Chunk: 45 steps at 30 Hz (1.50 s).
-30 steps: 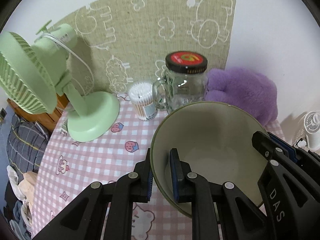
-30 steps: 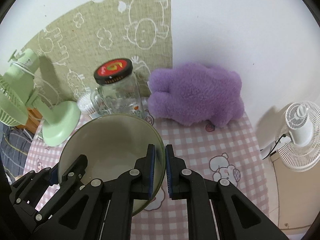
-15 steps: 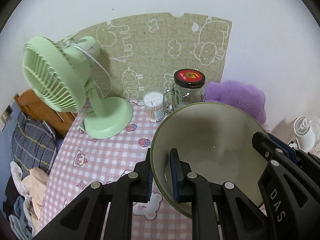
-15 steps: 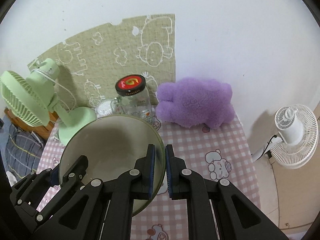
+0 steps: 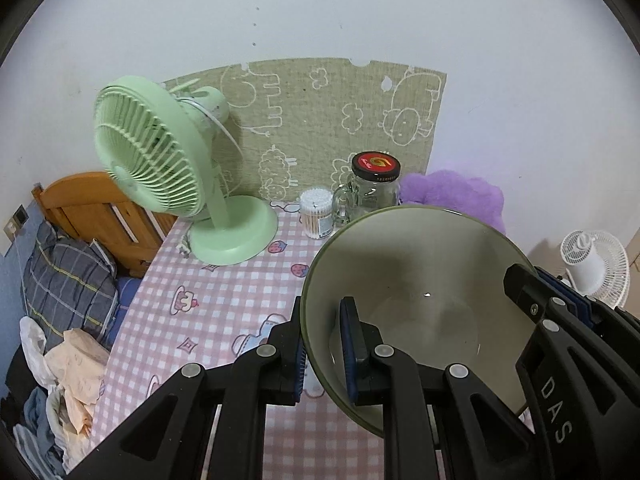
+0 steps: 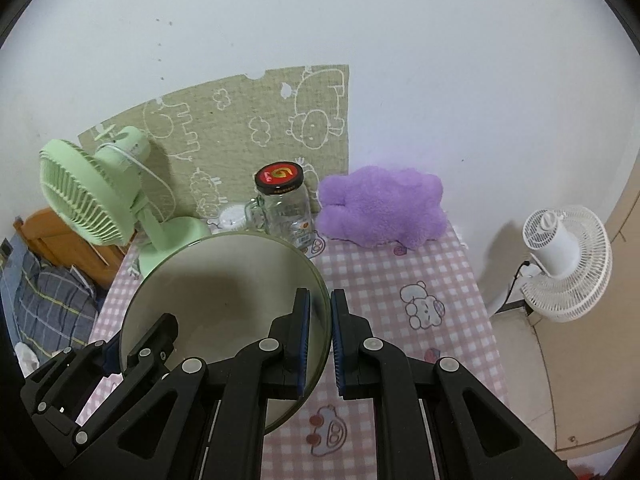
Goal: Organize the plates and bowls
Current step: 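Lift the patterned bowl with both grippers and carry it toward the plate stack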
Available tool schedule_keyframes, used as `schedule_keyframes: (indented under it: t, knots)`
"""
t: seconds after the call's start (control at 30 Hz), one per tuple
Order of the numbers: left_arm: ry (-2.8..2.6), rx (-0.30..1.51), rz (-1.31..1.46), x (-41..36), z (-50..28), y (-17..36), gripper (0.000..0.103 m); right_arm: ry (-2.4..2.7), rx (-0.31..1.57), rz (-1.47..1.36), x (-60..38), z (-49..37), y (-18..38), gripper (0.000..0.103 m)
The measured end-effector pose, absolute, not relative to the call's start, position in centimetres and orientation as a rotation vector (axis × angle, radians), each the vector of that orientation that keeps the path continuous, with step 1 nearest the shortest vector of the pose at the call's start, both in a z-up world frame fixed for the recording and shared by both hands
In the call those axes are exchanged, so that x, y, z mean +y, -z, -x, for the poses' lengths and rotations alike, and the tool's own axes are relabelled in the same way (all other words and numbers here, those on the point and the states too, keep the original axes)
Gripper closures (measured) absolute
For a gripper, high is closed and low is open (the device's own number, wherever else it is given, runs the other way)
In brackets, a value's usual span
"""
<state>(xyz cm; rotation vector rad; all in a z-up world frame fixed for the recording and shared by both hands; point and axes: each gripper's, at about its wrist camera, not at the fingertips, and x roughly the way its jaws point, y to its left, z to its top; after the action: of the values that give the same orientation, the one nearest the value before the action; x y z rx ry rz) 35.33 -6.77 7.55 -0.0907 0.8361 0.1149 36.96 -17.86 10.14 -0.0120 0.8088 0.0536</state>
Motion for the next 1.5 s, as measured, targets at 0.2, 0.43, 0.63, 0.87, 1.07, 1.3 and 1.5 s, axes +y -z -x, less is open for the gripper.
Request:
schedule_keyframes:
  t: [0.2, 0.43, 0.63, 0.87, 1.07, 1.3, 1.5]
  knots:
    - [-0.105, 0.829, 0.072, -5.7, -31.8, -8.8, 0.091, -0.045, 0.797, -0.006, -16.9, -33.2, -11.5, 0.09]
    - [-0.08, 0.813, 0.085, -4.1, -27.5, -9.4, 0.091, -0.023, 0.778, -0.001, -15.6, -28.7, -12.7, 0.09]
    - [-0.051, 0.807, 0.089, -3.4, -24.1, -9.1, 0.091, 0.005, 0.774, 0.003, -15.0, -25.0, -12.8, 0.09]
    - [0.003, 0.819, 0.072, -3.5, -20.5, -8.1, 0.091, 0.061, 0.786, -0.015, -15.3, -20.4, -11.7, 0.09]
    - [0.043, 0.837, 0.048, -4.6, -17.9, -7.1, 0.091, 0.099, 0.805, -0.022, -16.2, -17.2, -10.7, 0.09]
    - [0.069, 0.867, 0.032, -6.4, -15.2, -4.8, 0.091, 0.125, 0.835, -0.021, -17.9, -14.2, -8.5, 0.09]
    - [0.061, 0.89, 0.008, -7.8, -13.5, -3.1, 0.091, 0.102, 0.871, -0.013, -19.3, -12.7, -6.4, 0.09]
